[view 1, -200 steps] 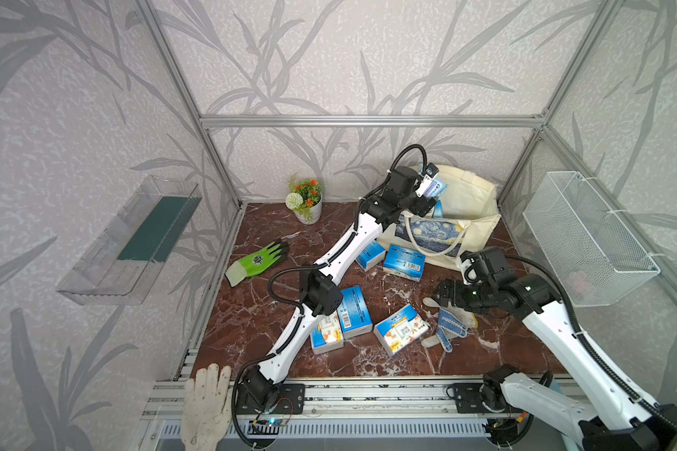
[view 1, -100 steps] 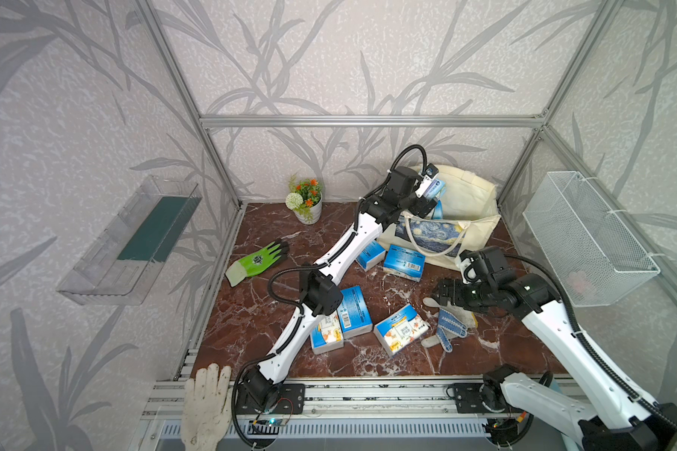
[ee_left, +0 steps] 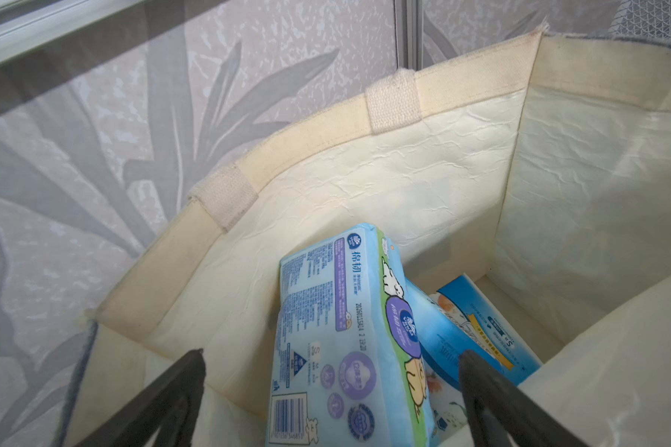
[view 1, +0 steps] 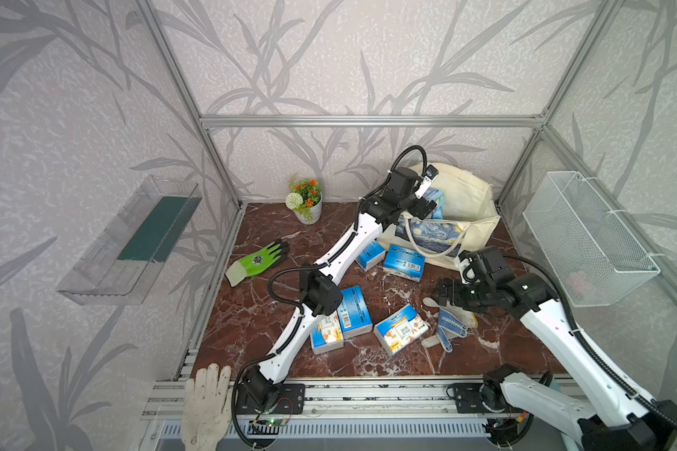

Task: Put tissues into the canvas bag
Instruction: Place the pack of facial tissues in the canvas bag.

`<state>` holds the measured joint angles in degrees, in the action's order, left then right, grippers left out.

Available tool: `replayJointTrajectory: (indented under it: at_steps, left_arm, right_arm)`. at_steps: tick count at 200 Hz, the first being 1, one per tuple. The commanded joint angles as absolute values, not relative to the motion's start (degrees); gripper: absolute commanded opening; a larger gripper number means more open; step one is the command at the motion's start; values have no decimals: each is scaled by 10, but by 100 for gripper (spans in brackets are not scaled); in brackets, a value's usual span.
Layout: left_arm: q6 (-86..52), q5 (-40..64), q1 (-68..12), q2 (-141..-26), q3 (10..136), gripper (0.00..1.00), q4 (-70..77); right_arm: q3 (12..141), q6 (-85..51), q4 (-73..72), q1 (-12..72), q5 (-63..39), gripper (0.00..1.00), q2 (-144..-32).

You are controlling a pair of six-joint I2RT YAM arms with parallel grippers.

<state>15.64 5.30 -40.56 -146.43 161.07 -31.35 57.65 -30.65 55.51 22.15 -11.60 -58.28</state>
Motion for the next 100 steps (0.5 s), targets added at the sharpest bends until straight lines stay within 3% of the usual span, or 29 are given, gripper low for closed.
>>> replayJointTrajectory:
  at_steps: [1, 100]
  left_arm:
    - [152, 75, -408, -1459, 1606, 100, -328]
    - [151, 84, -410, -1428, 1608, 100, -336]
  right_arm:
    - [581, -309, 563, 224, -116, 95, -573]
    - [599, -317, 566, 224, -28, 100, -526]
